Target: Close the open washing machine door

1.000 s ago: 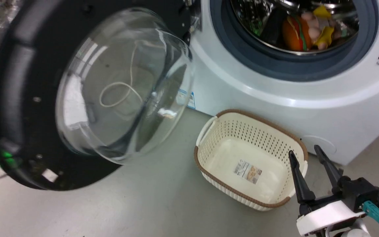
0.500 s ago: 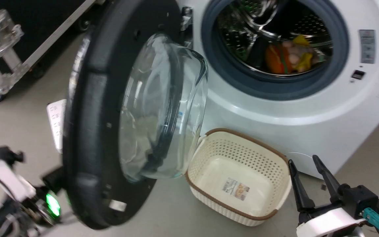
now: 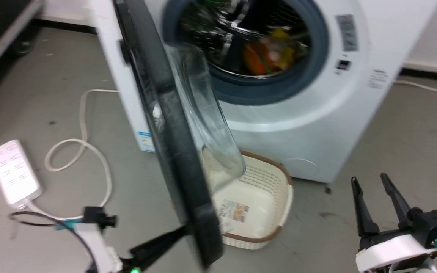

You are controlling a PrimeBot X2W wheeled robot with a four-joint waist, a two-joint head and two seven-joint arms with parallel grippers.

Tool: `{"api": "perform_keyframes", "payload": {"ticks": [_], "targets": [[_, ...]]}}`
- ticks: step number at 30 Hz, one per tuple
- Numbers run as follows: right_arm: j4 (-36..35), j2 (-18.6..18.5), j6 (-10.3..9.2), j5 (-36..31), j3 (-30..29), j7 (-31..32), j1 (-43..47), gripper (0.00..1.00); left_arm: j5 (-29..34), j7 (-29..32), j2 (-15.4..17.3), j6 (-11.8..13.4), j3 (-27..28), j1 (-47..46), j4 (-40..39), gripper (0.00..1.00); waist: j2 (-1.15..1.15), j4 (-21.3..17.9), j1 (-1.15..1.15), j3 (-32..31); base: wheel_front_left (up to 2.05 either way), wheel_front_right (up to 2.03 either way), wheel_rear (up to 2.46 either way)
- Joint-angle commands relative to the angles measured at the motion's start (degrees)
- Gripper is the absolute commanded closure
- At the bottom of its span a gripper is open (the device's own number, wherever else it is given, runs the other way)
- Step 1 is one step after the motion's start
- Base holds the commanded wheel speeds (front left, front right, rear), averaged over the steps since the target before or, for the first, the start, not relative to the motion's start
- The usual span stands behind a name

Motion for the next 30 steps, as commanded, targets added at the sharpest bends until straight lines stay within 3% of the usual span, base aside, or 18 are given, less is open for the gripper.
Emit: {"api": "perform_keyframes", "payload": {"ticks": [1,10,15,23,30], "targets": [[-0.3,0.14,0.05,-0.34,-0.39,-0.26,-0.93,0.0,-0.61,-1.18,-0.34,-0.56,-2.48,0.49,0.25,1.0,0.0,-4.38,0.0,1.87,0.0,0.0,0.0],[-0.59,0.34,0.05,0.13,-1.76,-0.26,-3.25,0.0,-6.13,-13.78,-0.35,-1.19,-13.64,-3.7,0.32,1.0,0.0,-16.46,0.0,7.31,0.0,0.0,0.0],[-0.35,0.44,0.05,1.03,-1.81,-0.26,-4.21,0.0,-4.89,-23.11,-0.35,-1.2,-16.9,-9.09,0.89,1.0,0.0,-22.47,0.0,10.46,0.0,0.0,0.0],[0.11,0.49,0.05,3.97,-0.91,-0.26,-5.71,0.0,-4.29,-37.78,-0.35,-1.21,-17.59,-21.55,8.23,1.0,0.0,-28.72,0.0,14.27,0.0,0.0,0.0],[0.65,0.49,0.05,5.68,0.28,-0.26,-6.89,0.0,-4.65,-51.8,-0.35,-1.21,-15.94,-33.68,17.36,1.0,0.0,-30.77,0.0,15.46,0.0,0.0,0.0]]}}
